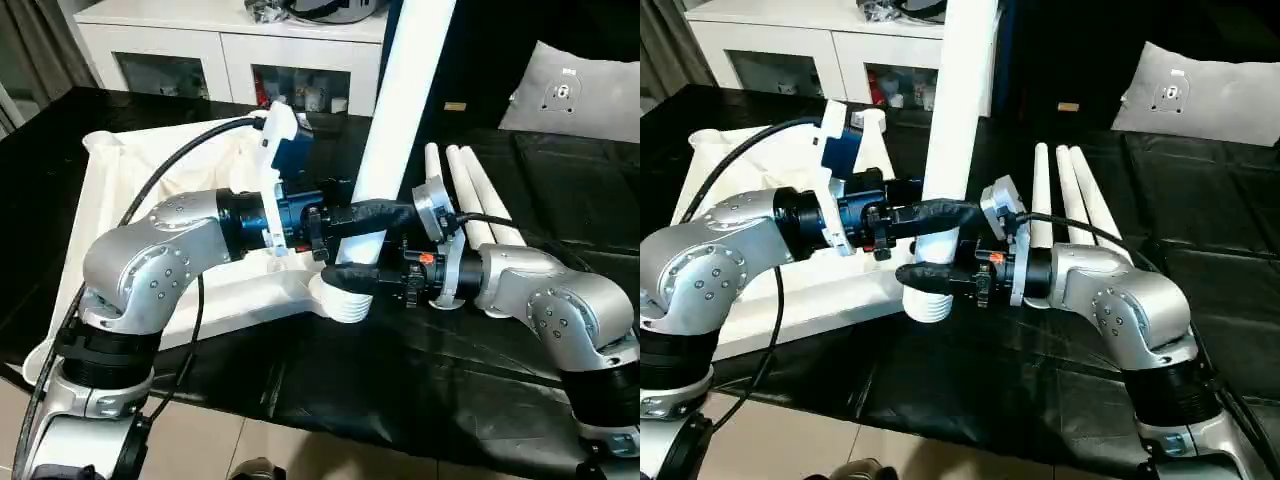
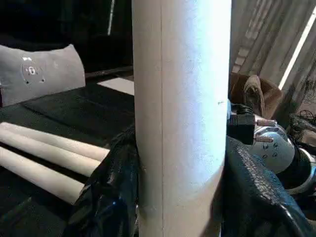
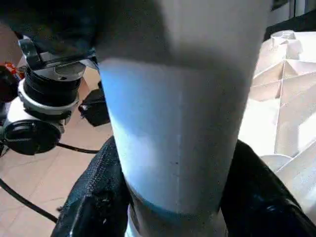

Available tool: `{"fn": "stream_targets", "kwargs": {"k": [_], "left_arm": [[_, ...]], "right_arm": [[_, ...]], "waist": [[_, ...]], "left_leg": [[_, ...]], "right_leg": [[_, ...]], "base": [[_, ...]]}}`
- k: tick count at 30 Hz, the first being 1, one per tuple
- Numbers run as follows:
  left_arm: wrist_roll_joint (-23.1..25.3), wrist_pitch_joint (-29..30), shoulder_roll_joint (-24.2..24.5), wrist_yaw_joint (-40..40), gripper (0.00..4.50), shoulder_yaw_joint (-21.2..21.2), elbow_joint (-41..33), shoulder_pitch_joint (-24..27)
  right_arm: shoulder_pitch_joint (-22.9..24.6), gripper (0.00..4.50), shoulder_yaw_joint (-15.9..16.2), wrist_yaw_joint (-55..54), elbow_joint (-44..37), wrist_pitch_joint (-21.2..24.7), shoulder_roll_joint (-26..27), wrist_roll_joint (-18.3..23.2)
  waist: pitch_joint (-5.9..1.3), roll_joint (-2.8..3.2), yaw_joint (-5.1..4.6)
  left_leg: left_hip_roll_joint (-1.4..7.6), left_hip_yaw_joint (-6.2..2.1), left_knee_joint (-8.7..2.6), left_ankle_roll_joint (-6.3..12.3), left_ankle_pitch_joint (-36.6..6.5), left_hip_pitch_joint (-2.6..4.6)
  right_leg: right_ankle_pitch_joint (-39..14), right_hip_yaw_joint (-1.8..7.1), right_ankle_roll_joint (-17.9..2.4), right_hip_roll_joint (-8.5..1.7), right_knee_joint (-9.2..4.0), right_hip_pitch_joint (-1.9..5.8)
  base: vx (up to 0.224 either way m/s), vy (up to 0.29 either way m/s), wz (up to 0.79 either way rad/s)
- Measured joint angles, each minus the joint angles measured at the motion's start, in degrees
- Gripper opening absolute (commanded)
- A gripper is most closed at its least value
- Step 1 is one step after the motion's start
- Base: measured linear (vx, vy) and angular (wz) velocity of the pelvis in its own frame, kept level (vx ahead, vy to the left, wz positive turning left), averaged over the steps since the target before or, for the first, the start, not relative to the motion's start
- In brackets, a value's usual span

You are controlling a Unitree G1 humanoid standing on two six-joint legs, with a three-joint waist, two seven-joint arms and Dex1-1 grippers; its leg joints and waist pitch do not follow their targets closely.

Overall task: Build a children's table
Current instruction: Pick table leg

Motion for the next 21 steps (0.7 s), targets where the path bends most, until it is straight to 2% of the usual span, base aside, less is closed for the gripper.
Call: {"fn": "stream_targets", "kwargs": {"k": [1,2,4,10,16,18,21], "left_arm": [[0.0,0.0,0.0,0.0,1.91,0.0,0.0,0.0],[0.0,0.0,0.0,0.0,1.91,0.1,0.0,0.0],[0.0,0.0,0.0,0.0,1.91,0.1,0.0,0.0],[0.0,0.0,0.4,-1.0,1.91,-0.1,0.0,0.0],[0.0,0.0,1.1,-1.8,1.91,-0.3,0.0,0.0],[0.0,0.0,1.1,-1.9,1.91,-0.3,0.0,0.0],[0.0,0.0,1.1,-2.1,1.91,-0.3,0.0,0.0]], "right_arm": [[0.0,2.04,0.1,0.1,0.0,-0.3,0.0,-0.2],[0.0,2.36,0.1,0.1,0.0,-0.4,0.0,-0.3],[0.0,2.68,0.1,0.1,0.0,-0.4,0.0,-0.3],[0.0,3.17,-0.1,0.1,1.1,-0.2,0.0,0.1],[0.0,3.17,-0.1,0.7,1.1,-0.2,-0.4,0.1],[0.0,2.91,-0.1,1.4,1.1,-0.2,-0.5,0.2],[0.0,2.76,-0.1,1.8,1.1,-0.2,-0.5,0.7]], "waist": [[0.0,0.0,0.0],[0.0,0.0,0.0],[0.0,0.0,0.0],[0.0,0.0,-0.01],[0.0,0.0,0.01],[0.0,0.0,0.0],[0.0,0.0,0.0]], "left_leg": [[0.0,0.0,0.0,0.0,0.0,0.0],[0.0,0.0,0.0,0.0,0.0,0.0],[0.0,0.0,0.01,0.0,0.0,0.0],[0.0,0.0,0.01,0.0,0.0,0.0],[0.0,0.0,0.02,0.0,0.0,0.0],[0.0,0.0,0.03,0.0,0.0,0.0],[0.0,0.0,0.03,0.0,0.0,0.0]], "right_leg": [[0.0,0.0,0.0,0.0,0.0,0.0],[0.0,0.0,0.0,0.0,0.0,0.0],[0.0,0.0,0.0,0.0,0.0,0.0],[0.0,0.0,0.0,0.0,0.0,0.0],[0.0,0.0,0.0,0.0,0.01,0.0],[0.0,0.0,0.0,0.0,0.01,0.01],[0.0,0.0,0.0,0.0,0.02,0.01]], "base": [[0.0,0.0,0.0],[0.0,0.0,0.0],[0.0,0.0,0.0],[0.0,0.0,0.0],[0.0,0.0,0.0],[0.0,0.0,0.0],[0.0,0.0,0.0]]}}
